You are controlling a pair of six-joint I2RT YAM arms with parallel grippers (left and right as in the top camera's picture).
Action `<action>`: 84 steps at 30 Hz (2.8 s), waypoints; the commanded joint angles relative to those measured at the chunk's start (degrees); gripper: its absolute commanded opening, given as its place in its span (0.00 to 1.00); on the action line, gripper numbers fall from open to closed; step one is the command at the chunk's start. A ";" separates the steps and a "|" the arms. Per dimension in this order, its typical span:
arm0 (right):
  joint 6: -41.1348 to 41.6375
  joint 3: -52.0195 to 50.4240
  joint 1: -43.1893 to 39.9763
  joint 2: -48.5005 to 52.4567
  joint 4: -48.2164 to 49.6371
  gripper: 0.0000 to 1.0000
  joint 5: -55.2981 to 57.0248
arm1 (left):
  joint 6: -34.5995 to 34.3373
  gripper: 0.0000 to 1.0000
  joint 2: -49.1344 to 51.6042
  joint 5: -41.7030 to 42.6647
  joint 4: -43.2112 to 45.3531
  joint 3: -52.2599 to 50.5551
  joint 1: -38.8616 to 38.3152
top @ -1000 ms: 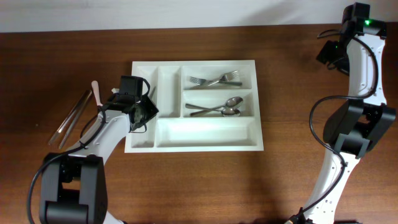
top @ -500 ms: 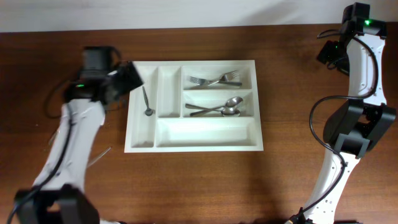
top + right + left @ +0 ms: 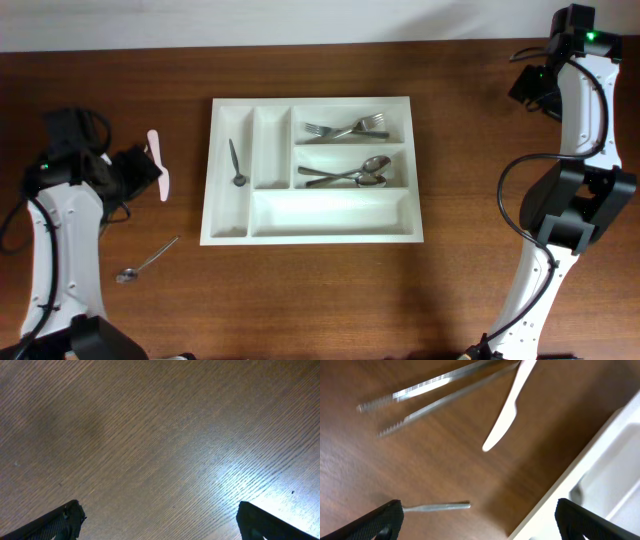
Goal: Pack container
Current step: 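Move the left gripper back down to the second silver spoon, then close the left gripper on the second spoon and lift it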
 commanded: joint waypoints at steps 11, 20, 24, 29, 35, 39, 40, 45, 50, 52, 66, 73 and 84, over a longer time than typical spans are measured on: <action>0.07 1.07 0.11 -3.04 0.00 0.99 0.07 | -3.87 0.99 -18.29 3.13 11.04 -25.79 4.98; 0.07 1.07 0.09 -3.04 0.00 0.99 0.07 | 2.95 0.98 -30.75 10.32 5.11 -29.51 15.87; 0.07 1.07 0.09 -3.04 0.00 0.99 0.07 | 8.35 0.98 -30.64 18.62 7.21 -33.35 19.76; 0.07 1.07 0.11 -3.04 0.00 0.99 0.07 | 14.75 0.98 -30.53 22.47 7.21 -33.97 21.14; 0.07 1.07 0.11 -3.04 0.00 0.99 0.07 | 18.99 0.98 -25.44 27.76 10.78 -33.97 21.16; 0.07 1.07 0.09 -3.04 0.00 0.99 0.07 | 13.99 0.98 -19.41 27.67 13.79 -33.97 21.16; 0.07 1.07 0.11 -3.04 0.00 0.99 0.07 | 13.46 0.98 -18.21 27.69 14.21 -33.97 21.14; 0.07 1.07 0.11 -3.04 0.00 0.99 0.07 | 10.71 0.98 -15.32 24.35 14.86 -33.97 23.04; 0.07 1.07 0.09 -3.04 0.00 0.99 0.07 | 9.27 0.98 -15.32 23.76 13.35 -33.97 33.46; 0.07 1.07 0.09 -3.04 0.00 0.99 0.07 | 9.31 0.98 -15.32 20.65 12.37 -33.97 36.11; 0.07 1.07 0.11 -3.04 0.00 0.99 0.07 | 9.27 0.94 -5.33 19.52 18.29 -33.99 36.57; 0.07 1.07 0.09 -3.04 0.00 0.99 0.07 | 9.53 0.94 -5.03 25.16 22.93 -33.99 36.52; 0.07 1.07 0.11 -3.04 0.00 0.99 0.07 | 10.36 0.79 -4.63 29.31 25.38 -37.35 35.41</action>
